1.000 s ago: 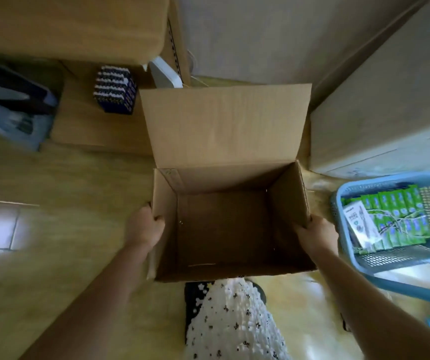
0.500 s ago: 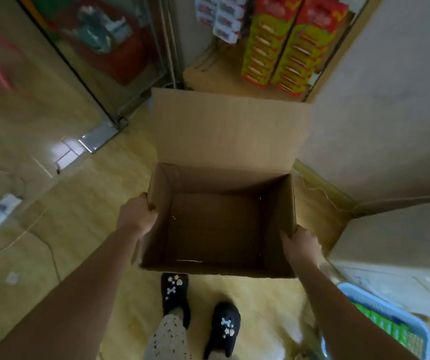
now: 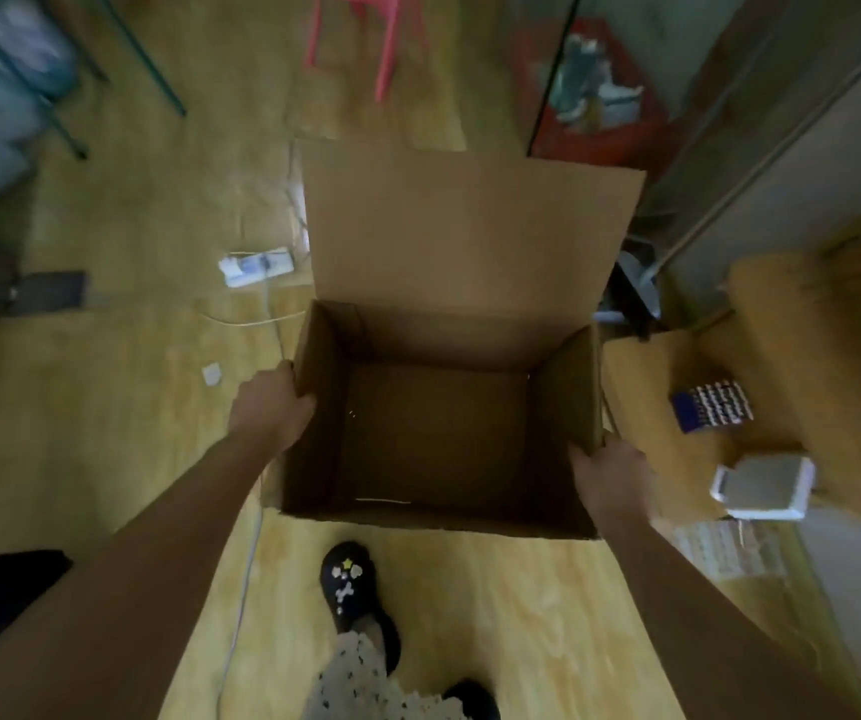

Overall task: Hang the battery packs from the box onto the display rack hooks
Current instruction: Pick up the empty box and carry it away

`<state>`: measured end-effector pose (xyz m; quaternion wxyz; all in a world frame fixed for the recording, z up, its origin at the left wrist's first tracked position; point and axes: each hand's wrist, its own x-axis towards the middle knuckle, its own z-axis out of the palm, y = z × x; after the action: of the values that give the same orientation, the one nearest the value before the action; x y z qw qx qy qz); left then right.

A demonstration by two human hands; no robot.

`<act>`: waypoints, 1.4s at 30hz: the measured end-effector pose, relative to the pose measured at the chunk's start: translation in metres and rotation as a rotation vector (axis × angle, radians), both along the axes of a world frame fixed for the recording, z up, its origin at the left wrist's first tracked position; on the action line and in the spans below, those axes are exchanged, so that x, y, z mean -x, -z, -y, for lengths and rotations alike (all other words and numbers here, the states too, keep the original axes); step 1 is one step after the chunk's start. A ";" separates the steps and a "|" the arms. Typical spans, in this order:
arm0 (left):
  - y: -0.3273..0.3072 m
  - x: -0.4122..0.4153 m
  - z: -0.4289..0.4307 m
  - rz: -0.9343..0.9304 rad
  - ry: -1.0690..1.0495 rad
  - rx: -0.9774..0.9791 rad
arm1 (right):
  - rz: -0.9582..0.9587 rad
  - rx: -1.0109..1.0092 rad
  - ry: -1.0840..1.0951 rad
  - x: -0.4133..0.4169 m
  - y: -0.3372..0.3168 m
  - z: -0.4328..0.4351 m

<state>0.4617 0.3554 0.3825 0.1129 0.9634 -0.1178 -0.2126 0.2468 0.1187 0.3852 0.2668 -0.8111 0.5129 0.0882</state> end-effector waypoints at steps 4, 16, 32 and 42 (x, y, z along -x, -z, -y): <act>0.010 -0.052 -0.061 -0.045 -0.146 -0.045 | -0.041 0.036 -0.138 -0.091 0.003 -0.034; 0.025 -0.164 -0.219 -0.159 -0.591 -0.007 | -0.090 0.012 -0.614 -0.331 0.021 -0.136; 0.042 -0.252 -0.323 -0.190 -1.206 0.044 | -0.133 0.179 -1.343 -0.627 0.026 -0.276; 0.053 -0.290 -0.472 -0.199 -1.436 0.078 | -0.147 0.192 -1.569 -0.724 0.044 -0.472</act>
<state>0.7518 0.8278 0.3292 0.2693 0.7743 0.5473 -0.1684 0.9712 0.5909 0.3415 0.0210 -0.9473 -0.1868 0.2594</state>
